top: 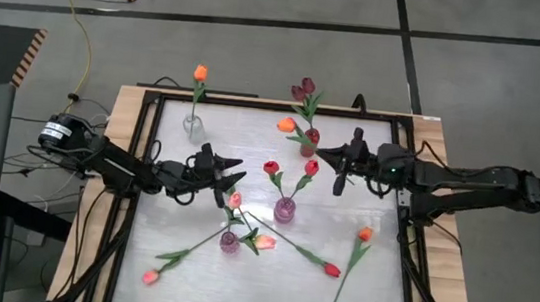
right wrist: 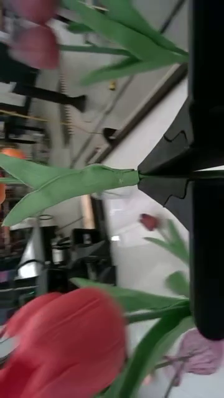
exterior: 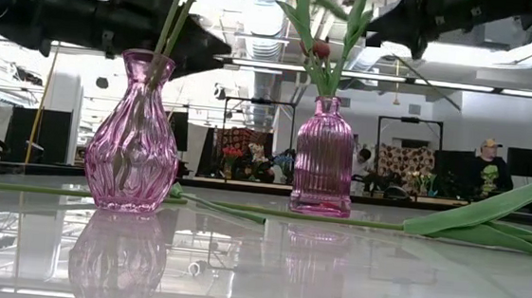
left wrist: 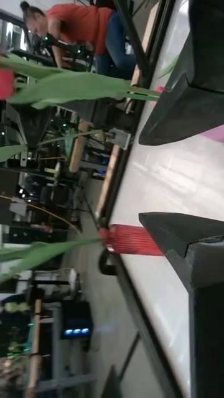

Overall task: Sort flowers into vase by color
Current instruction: Put the top orange flower into the clear vase

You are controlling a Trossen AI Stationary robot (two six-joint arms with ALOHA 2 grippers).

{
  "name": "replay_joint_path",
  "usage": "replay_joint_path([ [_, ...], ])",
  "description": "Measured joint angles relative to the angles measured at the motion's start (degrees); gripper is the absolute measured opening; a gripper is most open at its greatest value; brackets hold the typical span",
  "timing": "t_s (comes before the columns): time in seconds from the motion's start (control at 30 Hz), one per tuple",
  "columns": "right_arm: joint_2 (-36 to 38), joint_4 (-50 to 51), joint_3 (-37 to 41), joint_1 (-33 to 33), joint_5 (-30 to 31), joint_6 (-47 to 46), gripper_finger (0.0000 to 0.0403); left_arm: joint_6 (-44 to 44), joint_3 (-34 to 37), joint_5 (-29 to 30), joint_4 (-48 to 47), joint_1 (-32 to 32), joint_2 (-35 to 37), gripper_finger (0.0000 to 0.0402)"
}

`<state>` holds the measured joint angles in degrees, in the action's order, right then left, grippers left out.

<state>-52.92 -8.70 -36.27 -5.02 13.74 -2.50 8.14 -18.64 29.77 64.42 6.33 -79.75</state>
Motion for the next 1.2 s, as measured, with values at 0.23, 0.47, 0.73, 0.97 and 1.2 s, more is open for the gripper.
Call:
replay_joint_path([
  [0.23,1.34,-5.48,0.00,0.00,-0.03,5.30,0.0034,-7.93,-4.45,0.55,-0.02,-0.16,1.30,0.0174],
  [0.47,1.32,-11.26,-0.07,0.00,-0.09,12.16,0.0035,-14.13,-8.91,-1.11,-3.94,-2.59,8.12,0.0174],
  [0.73,1.17,-17.35,-0.09,-0.02,-0.26,18.60,0.0035,-14.51,-17.33,-14.59,-16.02,-8.84,14.14,0.0174],
  [0.97,0.70,-18.54,-2.87,-1.20,-5.87,20.55,0.0035,-14.57,-30.86,-25.17,-29.34,-13.96,10.38,0.0174],
  [1.2,-2.87,-18.34,-6.76,-3.09,-9.51,20.58,0.0035,-18.26,-42.63,-29.93,-35.18,-14.99,2.40,0.0174],
])
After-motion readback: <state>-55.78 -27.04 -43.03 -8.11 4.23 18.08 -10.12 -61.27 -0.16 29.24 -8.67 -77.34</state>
